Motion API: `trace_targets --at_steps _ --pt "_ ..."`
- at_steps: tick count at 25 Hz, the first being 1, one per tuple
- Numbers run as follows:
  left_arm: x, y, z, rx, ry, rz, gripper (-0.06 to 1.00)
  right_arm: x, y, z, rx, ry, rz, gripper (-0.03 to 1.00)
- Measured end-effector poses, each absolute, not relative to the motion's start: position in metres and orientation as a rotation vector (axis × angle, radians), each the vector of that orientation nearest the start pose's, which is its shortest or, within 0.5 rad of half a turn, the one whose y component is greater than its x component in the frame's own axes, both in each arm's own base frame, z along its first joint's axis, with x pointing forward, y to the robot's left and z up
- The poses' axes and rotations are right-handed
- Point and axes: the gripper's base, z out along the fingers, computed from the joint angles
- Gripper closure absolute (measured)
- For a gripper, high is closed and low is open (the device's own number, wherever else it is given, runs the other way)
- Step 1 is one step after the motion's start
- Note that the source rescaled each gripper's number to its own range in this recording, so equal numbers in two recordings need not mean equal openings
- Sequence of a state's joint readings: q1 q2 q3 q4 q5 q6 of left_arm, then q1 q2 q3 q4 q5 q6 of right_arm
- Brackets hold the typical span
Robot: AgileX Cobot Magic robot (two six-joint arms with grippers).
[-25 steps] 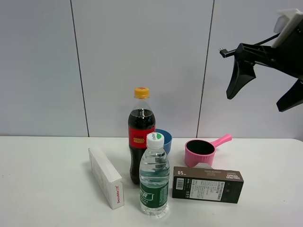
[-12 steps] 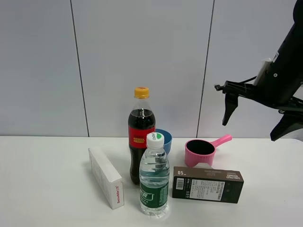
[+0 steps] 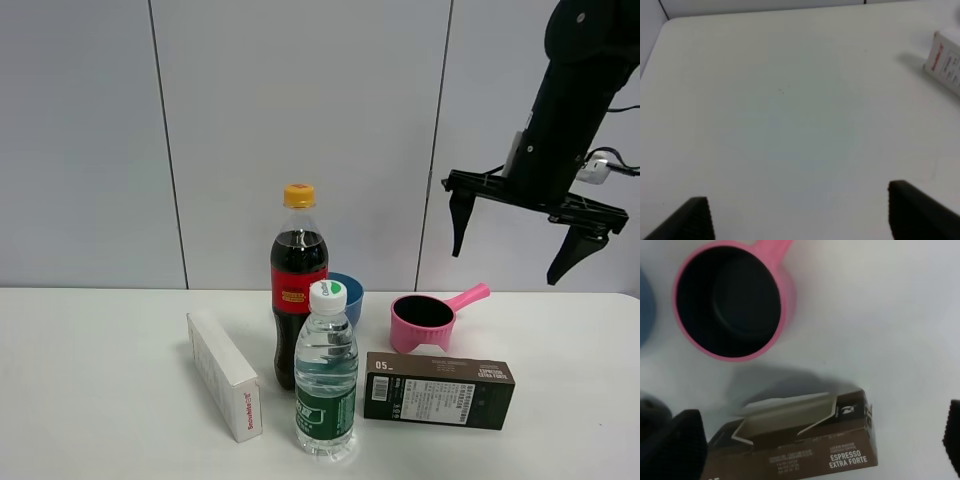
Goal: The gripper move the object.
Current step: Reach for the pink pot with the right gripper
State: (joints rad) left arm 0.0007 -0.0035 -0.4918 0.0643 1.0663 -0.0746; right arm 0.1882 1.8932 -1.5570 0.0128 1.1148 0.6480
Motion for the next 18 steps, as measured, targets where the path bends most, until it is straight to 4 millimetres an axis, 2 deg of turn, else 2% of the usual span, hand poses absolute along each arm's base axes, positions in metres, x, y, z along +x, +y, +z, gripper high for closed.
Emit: trace_targets --at_steps 4,12,18 --pt "-0.005 0.005 0.275 -0.08 2.051 0.031 -0.06 0.405 0.077 0.233 0.691 2.951 0.074 0.0" --pt "-0.005 0.005 0.275 -0.08 2.051 0.031 -0.06 0.417 0.07 0.203 0.637 2.968 -0.097 0.0" --pt "-0.005 0.005 0.275 -0.08 2.051 0.031 -0.06 0.428 0.076 0.185 0.627 2.925 -0.021 0.0"
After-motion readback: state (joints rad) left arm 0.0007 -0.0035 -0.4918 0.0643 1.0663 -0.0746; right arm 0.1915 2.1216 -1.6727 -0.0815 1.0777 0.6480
